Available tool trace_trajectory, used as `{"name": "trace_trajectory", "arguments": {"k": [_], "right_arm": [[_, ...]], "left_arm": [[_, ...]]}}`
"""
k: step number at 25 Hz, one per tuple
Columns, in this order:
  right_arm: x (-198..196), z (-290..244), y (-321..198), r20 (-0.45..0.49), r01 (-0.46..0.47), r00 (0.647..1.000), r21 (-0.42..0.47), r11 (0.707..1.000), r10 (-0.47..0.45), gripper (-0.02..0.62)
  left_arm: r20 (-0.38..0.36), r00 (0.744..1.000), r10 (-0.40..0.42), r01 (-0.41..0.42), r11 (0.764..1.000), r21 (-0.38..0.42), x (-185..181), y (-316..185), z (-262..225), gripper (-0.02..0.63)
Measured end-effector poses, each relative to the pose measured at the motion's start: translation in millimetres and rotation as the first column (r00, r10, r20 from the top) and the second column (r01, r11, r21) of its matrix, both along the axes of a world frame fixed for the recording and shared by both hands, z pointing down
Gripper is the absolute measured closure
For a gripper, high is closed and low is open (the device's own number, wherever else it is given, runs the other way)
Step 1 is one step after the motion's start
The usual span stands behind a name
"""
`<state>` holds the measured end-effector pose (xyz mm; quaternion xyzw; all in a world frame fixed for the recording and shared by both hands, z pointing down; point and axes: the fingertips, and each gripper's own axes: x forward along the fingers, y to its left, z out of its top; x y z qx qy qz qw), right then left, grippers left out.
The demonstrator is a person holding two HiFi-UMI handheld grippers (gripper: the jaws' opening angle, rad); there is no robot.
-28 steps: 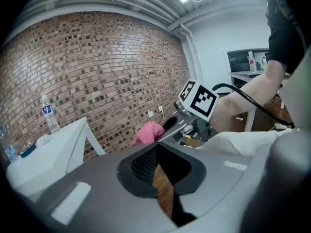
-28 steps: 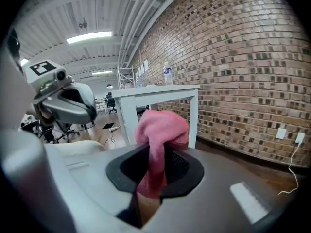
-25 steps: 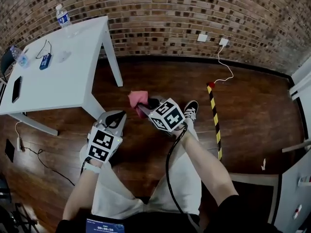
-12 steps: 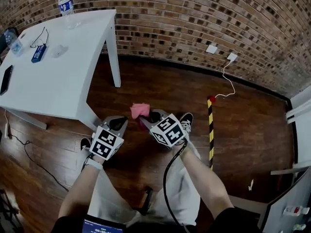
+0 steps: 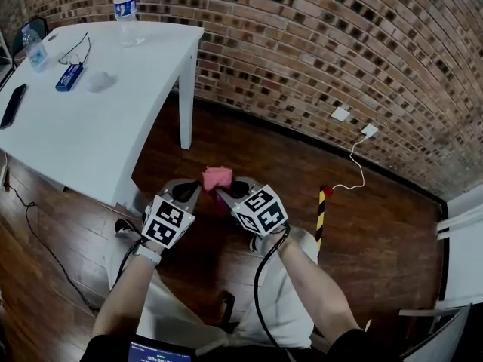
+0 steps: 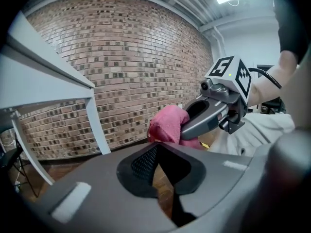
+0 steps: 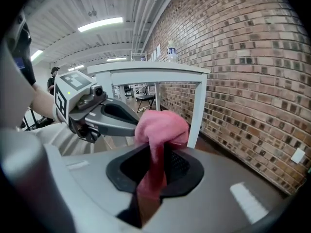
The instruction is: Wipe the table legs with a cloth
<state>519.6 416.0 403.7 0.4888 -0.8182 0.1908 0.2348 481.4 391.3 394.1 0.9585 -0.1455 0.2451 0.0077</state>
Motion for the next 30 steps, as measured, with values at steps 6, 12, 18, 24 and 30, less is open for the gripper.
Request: {"name": "trace_trajectory", "arguments": {"k": [6, 12, 18, 24, 30], "right_arm": [[17.4, -3.7, -24.7, -0.016, 0.067, 0.998, -0.007, 0.998, -0.067, 0.545], [33.6, -13.5, -57.9, -0.015, 0.097, 0.995, -0.009, 0.995, -0.097, 0.545], [50.3, -10.6, -99.5, -0.013, 0.108, 0.994, 0.014, 0.994, -0.108, 0.545], [71.6, 10.7, -144.4, 0.022, 0.104, 0.994, 0.009, 0.994, -0.105, 0.545], [84.6, 21.7, -208.4, 0.017, 0.114, 0.993, 0.008, 0.993, -0.115, 0.545]], "left_arm": [[-0.019, 0.997, -0.078, 0.078, 0.997, 0.023, 12.9, -24.0, -7.1, 0.606], [-0.063, 0.985, -0.161, 0.164, 0.985, 0.047, 14.8, -54.5, -22.7, 0.606], [-0.093, 0.973, -0.211, 0.217, 0.974, 0.067, 23.3, -89.9, -23.3, 0.606], [-0.126, 0.952, -0.277, 0.288, 0.955, 0.074, 39.0, -127.5, -6.2, 0.606], [-0.159, 0.930, -0.330, 0.342, 0.938, 0.052, 47.6, -160.9, 6.6, 0.606]]}}
